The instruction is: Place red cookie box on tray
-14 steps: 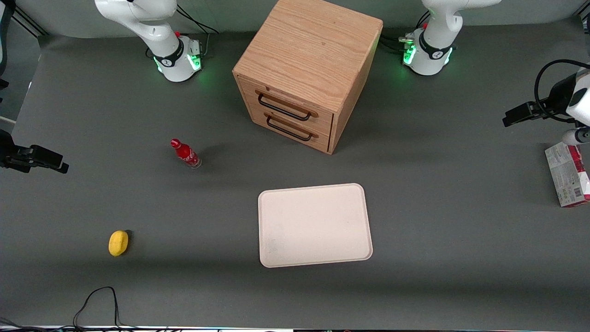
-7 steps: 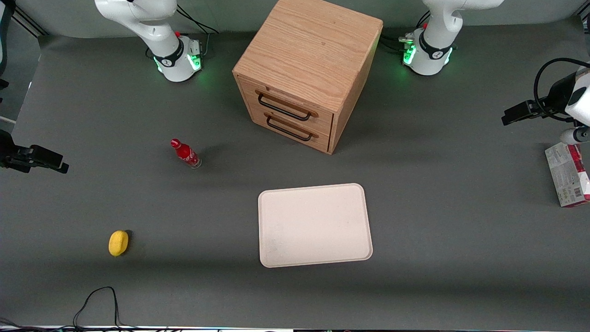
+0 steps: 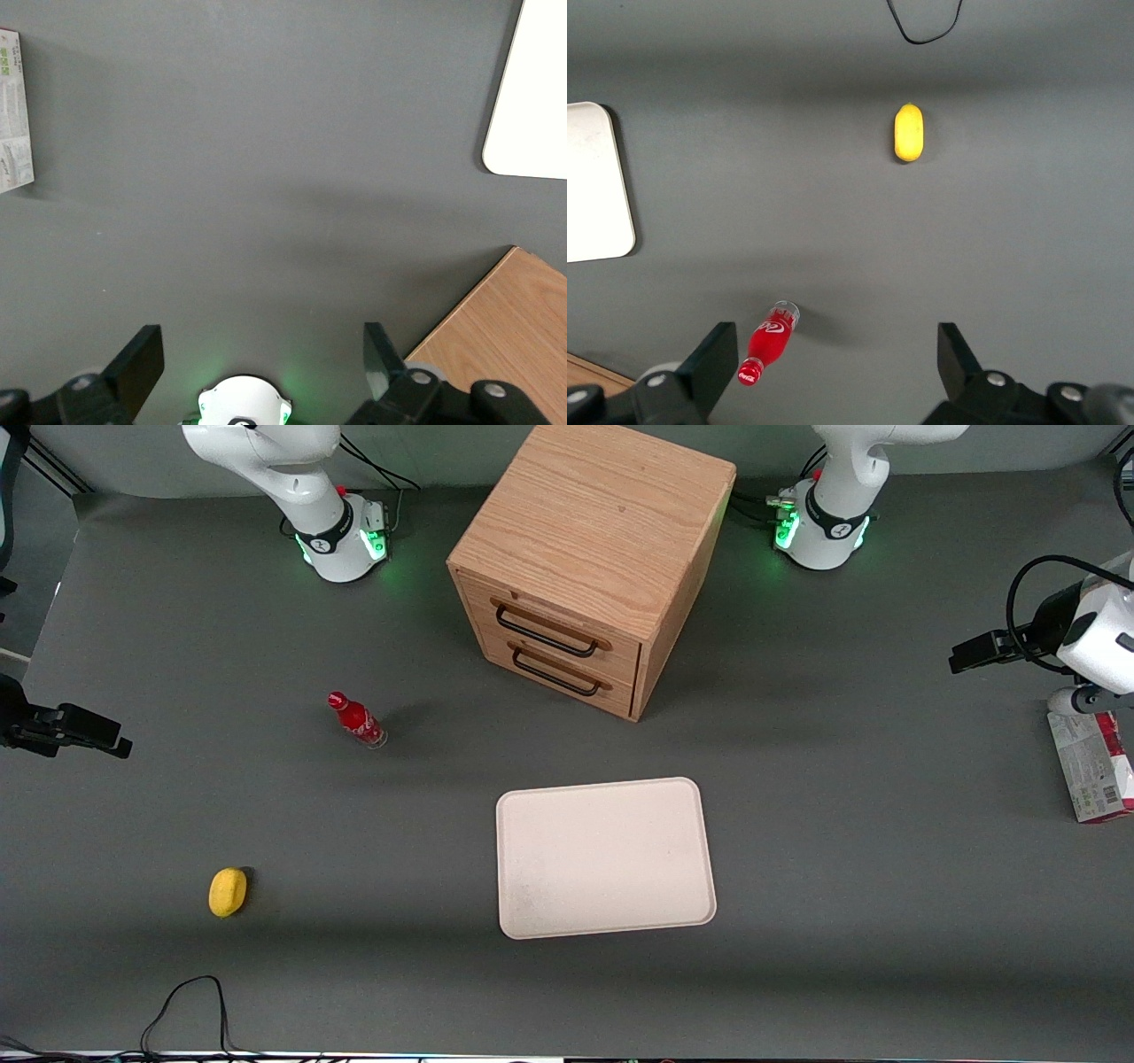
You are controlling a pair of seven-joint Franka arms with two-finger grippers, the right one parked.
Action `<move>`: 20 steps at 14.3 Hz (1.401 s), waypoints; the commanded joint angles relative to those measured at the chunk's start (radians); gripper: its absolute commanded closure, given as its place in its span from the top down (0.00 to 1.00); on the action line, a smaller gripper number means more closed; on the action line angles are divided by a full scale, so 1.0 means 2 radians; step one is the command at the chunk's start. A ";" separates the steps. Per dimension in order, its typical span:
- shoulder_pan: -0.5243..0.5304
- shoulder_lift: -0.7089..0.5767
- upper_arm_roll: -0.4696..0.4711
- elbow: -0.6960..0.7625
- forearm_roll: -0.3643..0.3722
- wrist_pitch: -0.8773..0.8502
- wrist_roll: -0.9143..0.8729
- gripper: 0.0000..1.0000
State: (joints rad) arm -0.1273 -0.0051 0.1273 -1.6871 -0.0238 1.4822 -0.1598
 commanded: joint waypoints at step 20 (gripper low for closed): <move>0.196 0.262 0.013 0.278 0.007 -0.033 0.301 1.00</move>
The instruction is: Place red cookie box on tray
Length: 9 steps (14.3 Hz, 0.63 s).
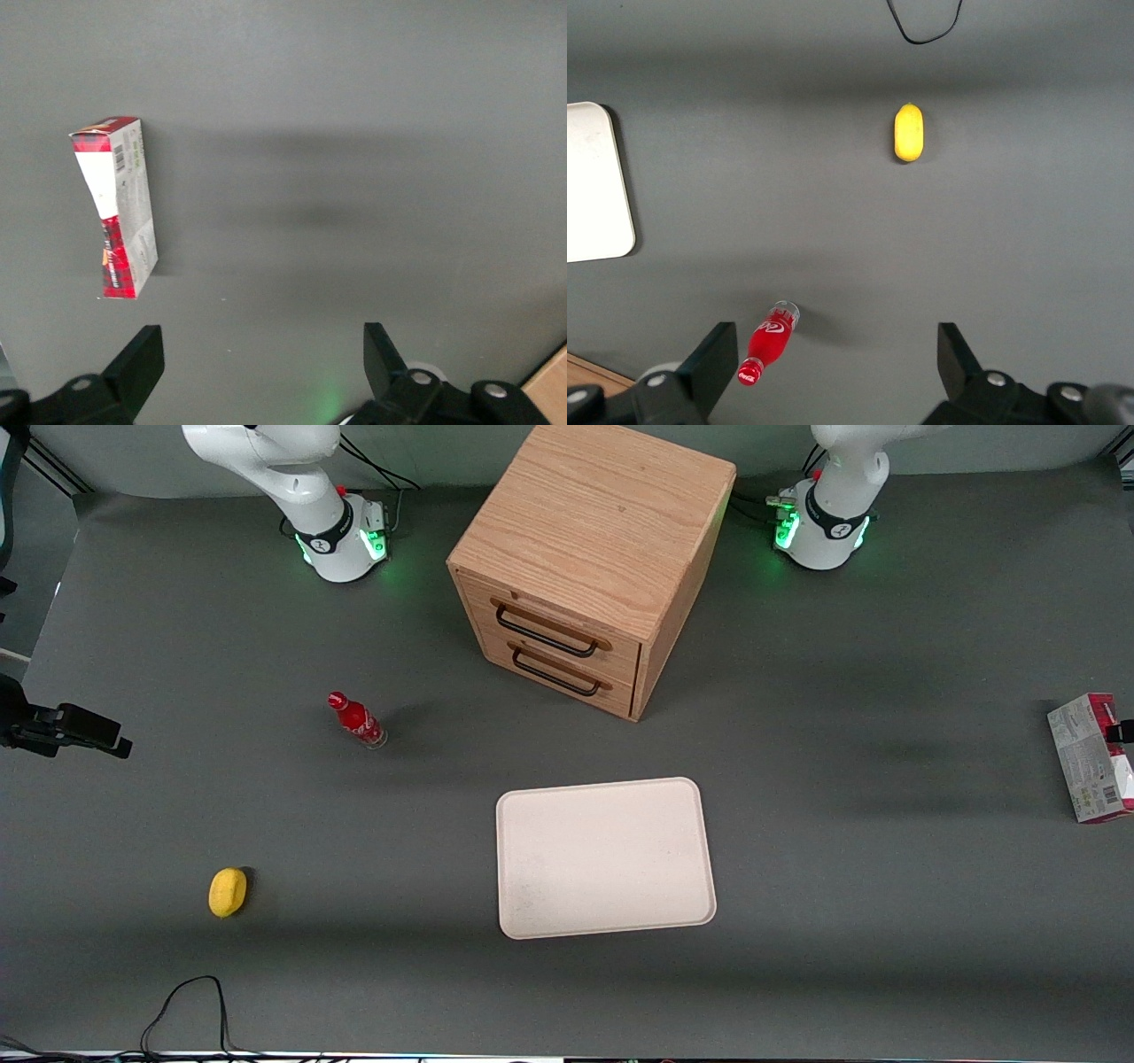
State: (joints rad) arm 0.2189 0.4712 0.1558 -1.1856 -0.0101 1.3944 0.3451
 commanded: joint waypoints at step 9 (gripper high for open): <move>0.082 0.065 0.000 0.012 0.004 0.072 0.162 1.00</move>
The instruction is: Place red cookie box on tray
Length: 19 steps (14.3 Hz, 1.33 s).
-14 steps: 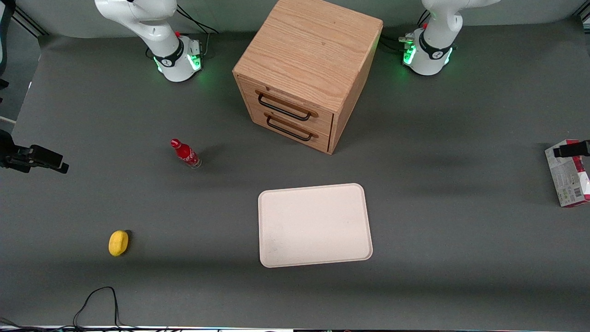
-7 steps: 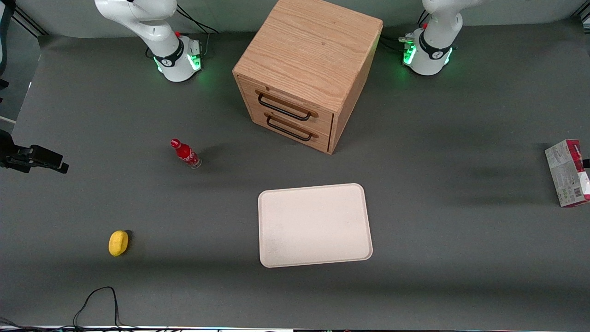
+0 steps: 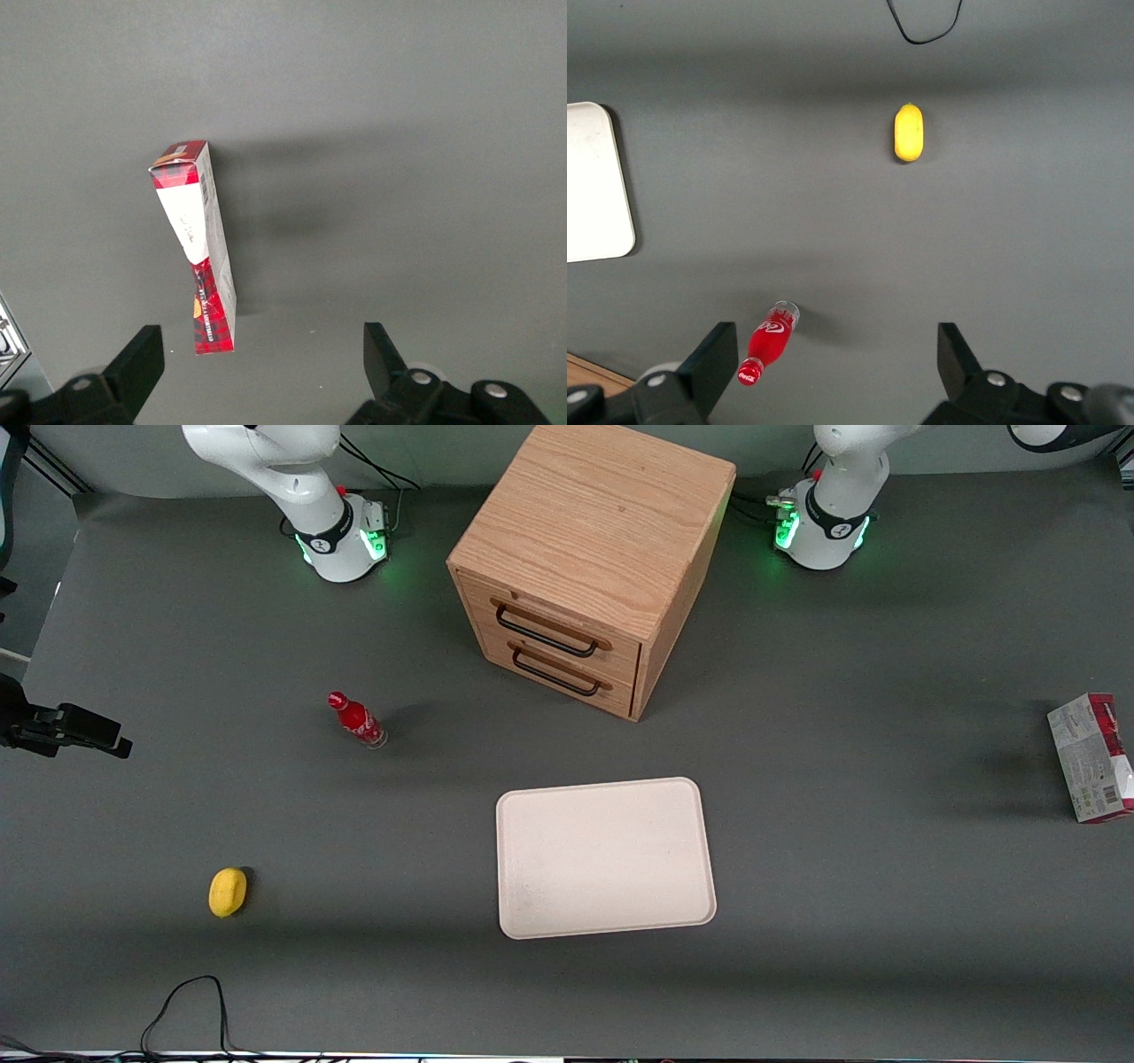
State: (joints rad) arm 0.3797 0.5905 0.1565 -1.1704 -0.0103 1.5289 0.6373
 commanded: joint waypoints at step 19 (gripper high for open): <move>0.043 0.028 -0.001 -0.211 0.024 0.284 0.009 1.00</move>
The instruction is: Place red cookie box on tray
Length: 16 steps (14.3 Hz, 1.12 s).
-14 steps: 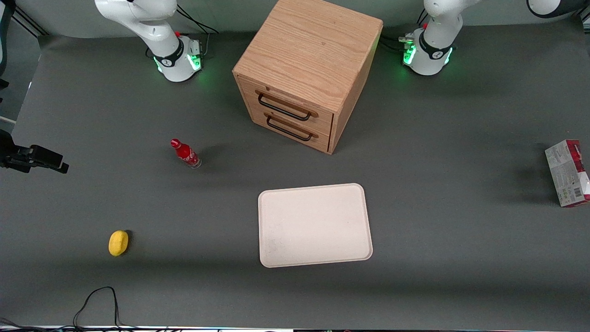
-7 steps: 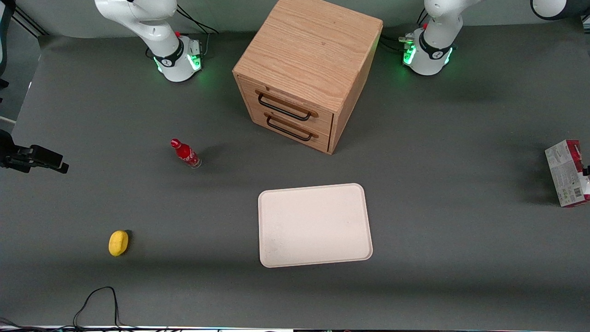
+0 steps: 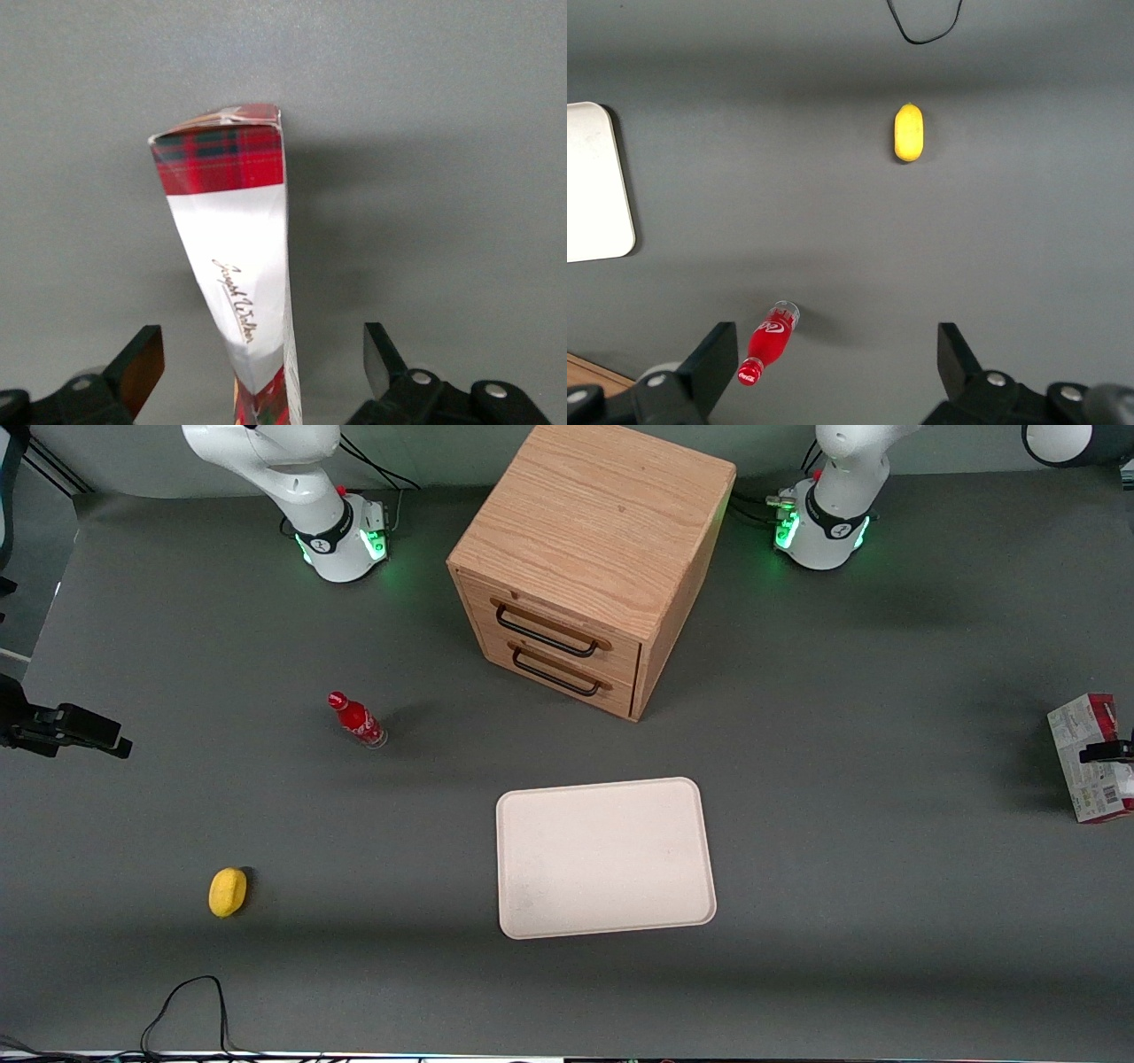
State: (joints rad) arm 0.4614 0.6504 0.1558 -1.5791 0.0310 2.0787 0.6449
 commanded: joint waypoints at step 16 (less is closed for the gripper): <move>0.004 0.011 -0.001 -0.008 0.006 0.024 0.015 0.00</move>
State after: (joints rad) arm 0.4721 0.6848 0.1510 -1.5876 0.0313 2.1287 0.6590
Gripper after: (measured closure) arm 0.934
